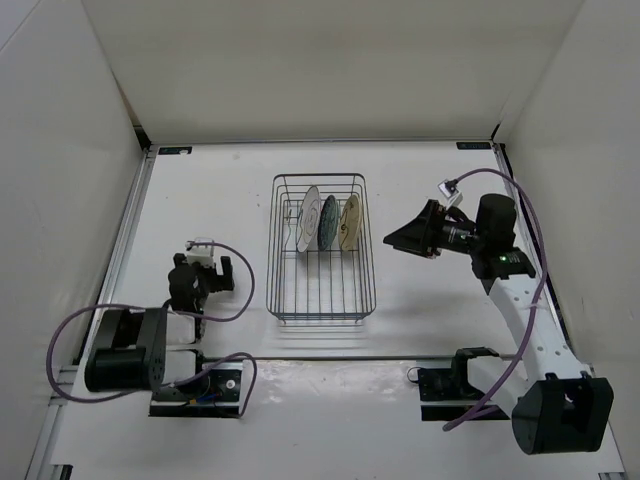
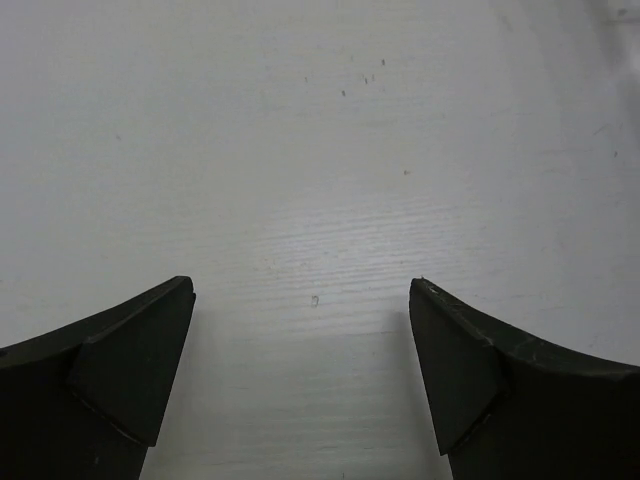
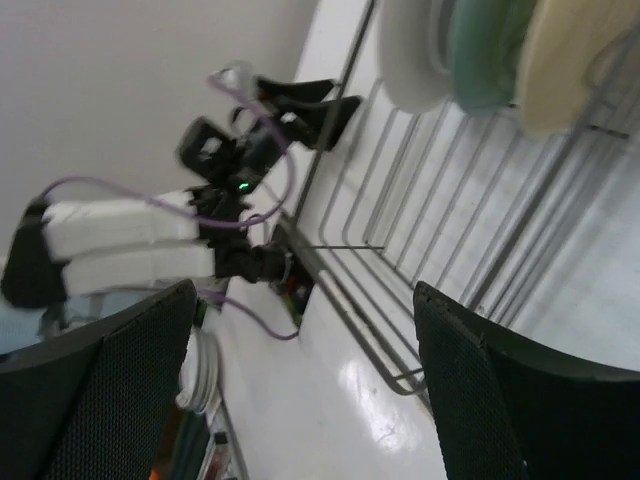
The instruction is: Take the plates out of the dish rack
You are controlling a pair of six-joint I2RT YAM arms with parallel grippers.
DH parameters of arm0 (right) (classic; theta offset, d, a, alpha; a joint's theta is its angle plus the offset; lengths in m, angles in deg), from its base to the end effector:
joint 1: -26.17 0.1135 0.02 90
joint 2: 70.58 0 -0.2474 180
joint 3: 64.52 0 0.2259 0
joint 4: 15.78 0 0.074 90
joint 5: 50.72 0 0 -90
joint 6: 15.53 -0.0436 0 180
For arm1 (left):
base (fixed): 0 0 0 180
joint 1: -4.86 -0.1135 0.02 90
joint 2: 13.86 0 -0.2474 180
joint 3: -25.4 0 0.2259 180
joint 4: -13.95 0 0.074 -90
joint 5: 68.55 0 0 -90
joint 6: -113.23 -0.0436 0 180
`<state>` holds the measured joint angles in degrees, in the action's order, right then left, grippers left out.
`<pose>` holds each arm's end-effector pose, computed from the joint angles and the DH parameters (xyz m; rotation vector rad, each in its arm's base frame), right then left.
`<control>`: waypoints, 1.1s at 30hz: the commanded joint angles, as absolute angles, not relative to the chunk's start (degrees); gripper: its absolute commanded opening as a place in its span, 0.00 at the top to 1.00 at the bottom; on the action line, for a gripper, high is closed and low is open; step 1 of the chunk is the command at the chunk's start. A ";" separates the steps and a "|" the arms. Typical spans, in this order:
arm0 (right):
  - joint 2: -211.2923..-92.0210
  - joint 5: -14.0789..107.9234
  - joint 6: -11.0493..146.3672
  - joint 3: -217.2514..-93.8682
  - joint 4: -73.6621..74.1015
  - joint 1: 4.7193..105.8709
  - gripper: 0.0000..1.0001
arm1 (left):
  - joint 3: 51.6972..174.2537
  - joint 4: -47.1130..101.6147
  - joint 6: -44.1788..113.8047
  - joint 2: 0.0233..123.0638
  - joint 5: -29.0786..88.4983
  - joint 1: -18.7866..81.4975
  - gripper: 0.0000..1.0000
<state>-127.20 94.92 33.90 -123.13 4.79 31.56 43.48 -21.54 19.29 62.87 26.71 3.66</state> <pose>0.1988 0.0549 0.2965 -0.1117 2.0084 1.4415 0.1887 0.0000 0.1152 0.1069 1.9705 -0.0321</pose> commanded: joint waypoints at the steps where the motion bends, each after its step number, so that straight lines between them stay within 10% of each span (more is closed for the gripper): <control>1: -126.03 85.59 41.24 -128.26 19.28 31.62 0.10 | 35.35 -14.21 20.59 51.93 25.23 3.01 0.01; 12: -134.82 86.31 39.31 -138.33 13.42 32.75 0.10 | 76.41 50.15 34.72 24.55 22.77 4.33 0.01; 17: -142.62 77.27 44.41 -147.15 19.91 36.71 0.30 | 91.24 68.51 31.77 28.14 29.62 4.24 0.01; 33: -164.17 39.56 58.21 -168.24 38.91 55.07 0.43 | 87.27 75.73 31.67 28.13 22.76 8.11 0.01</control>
<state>-162.89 47.77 55.67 -163.34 35.92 52.89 82.78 71.92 31.29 25.97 23.47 7.97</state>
